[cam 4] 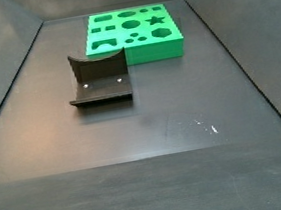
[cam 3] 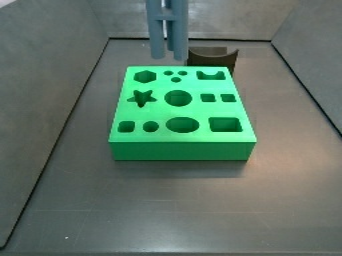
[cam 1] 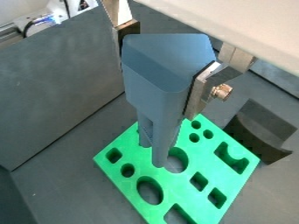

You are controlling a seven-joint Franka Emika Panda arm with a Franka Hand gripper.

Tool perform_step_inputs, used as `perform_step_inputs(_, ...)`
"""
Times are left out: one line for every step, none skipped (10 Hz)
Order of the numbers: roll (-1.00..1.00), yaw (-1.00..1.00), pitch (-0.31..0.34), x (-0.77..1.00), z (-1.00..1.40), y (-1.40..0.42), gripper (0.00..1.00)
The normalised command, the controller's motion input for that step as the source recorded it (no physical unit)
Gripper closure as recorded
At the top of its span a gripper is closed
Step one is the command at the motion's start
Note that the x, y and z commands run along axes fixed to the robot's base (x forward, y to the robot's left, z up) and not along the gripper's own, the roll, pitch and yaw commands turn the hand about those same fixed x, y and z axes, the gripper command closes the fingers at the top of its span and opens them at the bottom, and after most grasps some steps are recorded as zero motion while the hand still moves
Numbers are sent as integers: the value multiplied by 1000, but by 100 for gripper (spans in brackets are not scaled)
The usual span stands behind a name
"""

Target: Insert the 3 prong object.

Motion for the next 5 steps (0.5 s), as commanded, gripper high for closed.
perform_step_inputs(-161,-91,0,163,0,806,100)
perform_step_inputs(-157,0,0,223,3,889,100)
perform_step_inputs(-147,0,0,203,0,903,100)
perform_step_inputs(-363,0,0,309,0,814,100)
perform_step_inputs(-356,0,-16,340,17,800,100)
